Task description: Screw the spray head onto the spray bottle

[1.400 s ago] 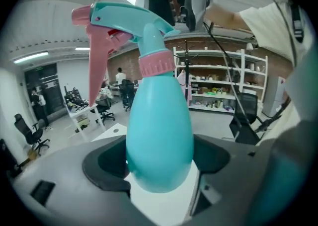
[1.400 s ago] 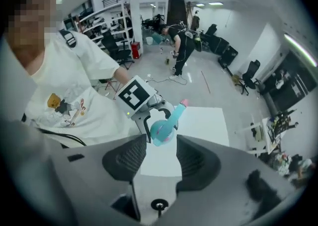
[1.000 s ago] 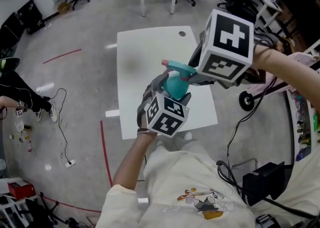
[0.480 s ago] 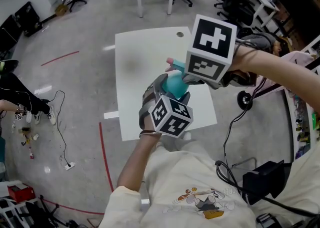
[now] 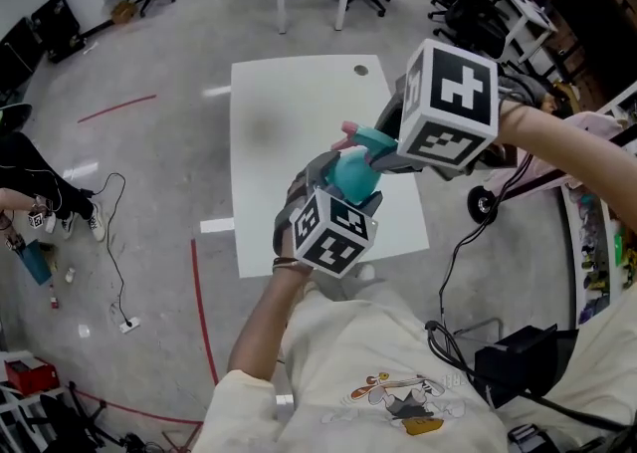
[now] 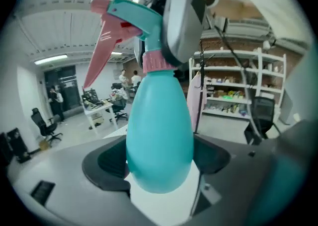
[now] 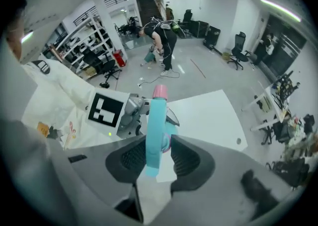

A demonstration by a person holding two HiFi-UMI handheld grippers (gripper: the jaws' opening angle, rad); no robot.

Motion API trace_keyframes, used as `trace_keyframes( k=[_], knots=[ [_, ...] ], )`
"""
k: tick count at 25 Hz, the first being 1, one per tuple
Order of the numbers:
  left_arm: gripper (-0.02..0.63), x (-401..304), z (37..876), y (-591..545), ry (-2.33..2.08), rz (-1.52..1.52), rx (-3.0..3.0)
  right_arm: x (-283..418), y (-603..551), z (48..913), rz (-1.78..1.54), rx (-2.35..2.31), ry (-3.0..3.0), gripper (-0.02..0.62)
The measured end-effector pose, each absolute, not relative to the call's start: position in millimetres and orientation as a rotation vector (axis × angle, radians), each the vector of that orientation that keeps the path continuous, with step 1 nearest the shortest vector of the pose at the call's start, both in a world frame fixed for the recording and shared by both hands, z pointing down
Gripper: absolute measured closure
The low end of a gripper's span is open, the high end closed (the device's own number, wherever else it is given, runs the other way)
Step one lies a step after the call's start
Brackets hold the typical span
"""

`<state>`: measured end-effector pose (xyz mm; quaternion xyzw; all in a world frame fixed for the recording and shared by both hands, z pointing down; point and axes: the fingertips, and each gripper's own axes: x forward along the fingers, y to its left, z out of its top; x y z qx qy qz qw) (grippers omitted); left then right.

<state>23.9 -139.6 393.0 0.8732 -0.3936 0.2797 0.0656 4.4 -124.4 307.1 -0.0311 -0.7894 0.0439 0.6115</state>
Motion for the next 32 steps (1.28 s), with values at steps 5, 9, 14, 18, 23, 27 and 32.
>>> trace_keyframes(
  k=[5, 9, 14, 18, 23, 27, 32],
  knots=[
    [0.210, 37.7, 375.6, -109.3, -0.866, 0.777, 2.760, 14.9, -100.3, 292.9, -0.014, -0.366, -1.841, 0.465],
    [0.210, 43.6, 364.6, -85.8, -0.690, 0.834, 2.855, 22.2, -73.5, 281.4, -0.165, -0.628, -1.823, 0.465],
    [0.210, 52.2, 355.2, -56.4, -0.352, 0.787, 2.938, 34.0, -48.2, 271.5, -0.263, -0.756, -1.774, 0.465],
    [0.211, 54.7, 352.6, -45.9, -0.173, 0.701, 2.913, 42.6, -45.8, 274.9, -0.401, -0.752, -1.708, 0.465],
    [0.211, 64.7, 347.5, -32.5, -0.009, 0.542, 2.808, 43.5, -43.1, 274.8, -0.533, -0.771, -1.671, 0.465],
    [0.212, 66.7, 342.5, -22.6, 0.143, 0.456, 2.771, 48.3, -39.1, 274.1, -0.574, -0.796, -1.638, 0.465],
    [0.211, 66.0, 347.2, -28.5, -0.042, 0.626, 2.871, 49.8, -33.1, 276.1, -0.532, -0.823, -1.636, 0.465]
  ],
)
